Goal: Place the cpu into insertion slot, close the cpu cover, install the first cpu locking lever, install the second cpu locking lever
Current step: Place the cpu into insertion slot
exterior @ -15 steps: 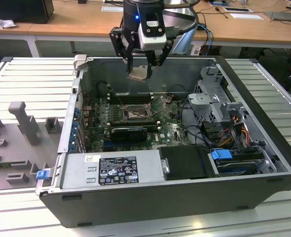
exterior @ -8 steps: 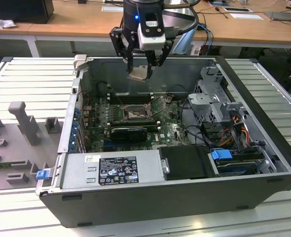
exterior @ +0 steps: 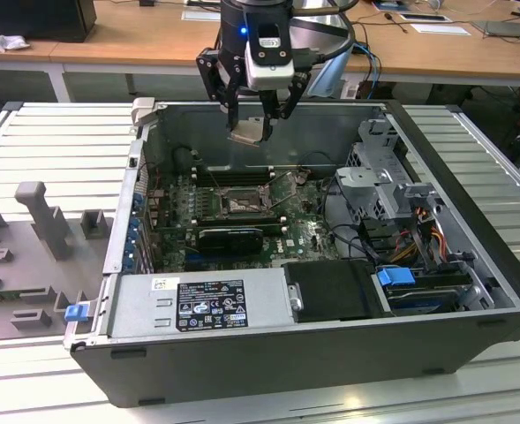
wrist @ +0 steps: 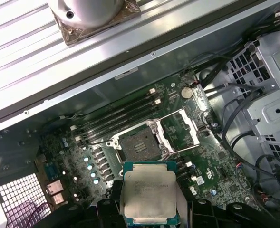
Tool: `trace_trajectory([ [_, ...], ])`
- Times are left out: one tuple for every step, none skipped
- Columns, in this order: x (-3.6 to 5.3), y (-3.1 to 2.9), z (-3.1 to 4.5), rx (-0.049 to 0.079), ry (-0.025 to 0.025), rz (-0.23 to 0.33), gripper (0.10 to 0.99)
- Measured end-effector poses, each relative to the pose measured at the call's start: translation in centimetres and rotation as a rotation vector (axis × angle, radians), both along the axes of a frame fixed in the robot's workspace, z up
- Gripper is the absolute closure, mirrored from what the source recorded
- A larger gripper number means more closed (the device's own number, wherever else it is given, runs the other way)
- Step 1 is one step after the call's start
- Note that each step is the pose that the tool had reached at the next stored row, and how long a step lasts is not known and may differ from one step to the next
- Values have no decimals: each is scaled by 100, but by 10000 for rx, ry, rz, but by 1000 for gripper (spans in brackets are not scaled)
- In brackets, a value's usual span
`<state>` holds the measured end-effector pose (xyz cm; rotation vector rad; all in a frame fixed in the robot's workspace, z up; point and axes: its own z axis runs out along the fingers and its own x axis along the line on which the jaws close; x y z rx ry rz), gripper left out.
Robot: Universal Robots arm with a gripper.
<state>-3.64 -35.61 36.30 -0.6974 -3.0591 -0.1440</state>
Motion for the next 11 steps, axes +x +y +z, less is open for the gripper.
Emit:
trace_trajectory([
  [0, 0, 0, 0, 0, -30, 557],
  [0, 0, 0, 0, 0, -62, 557],
  [0, 0, 0, 0, 0, -90, 557],
  [0, 0, 0, 0, 0, -113, 557],
  [0, 0, 0, 0, 0, -147, 557],
  [0, 0, 0, 0, 0, -170, 557],
  [0, 0, 0, 0, 0, -215, 557],
  [0, 0, 0, 0, 0, -250, 557],
  [0, 0, 0, 0, 0, -272, 557],
  [0, 0, -1, 1, 0, -295, 557],
  [0, 0, 0, 0, 0, -319, 557],
])
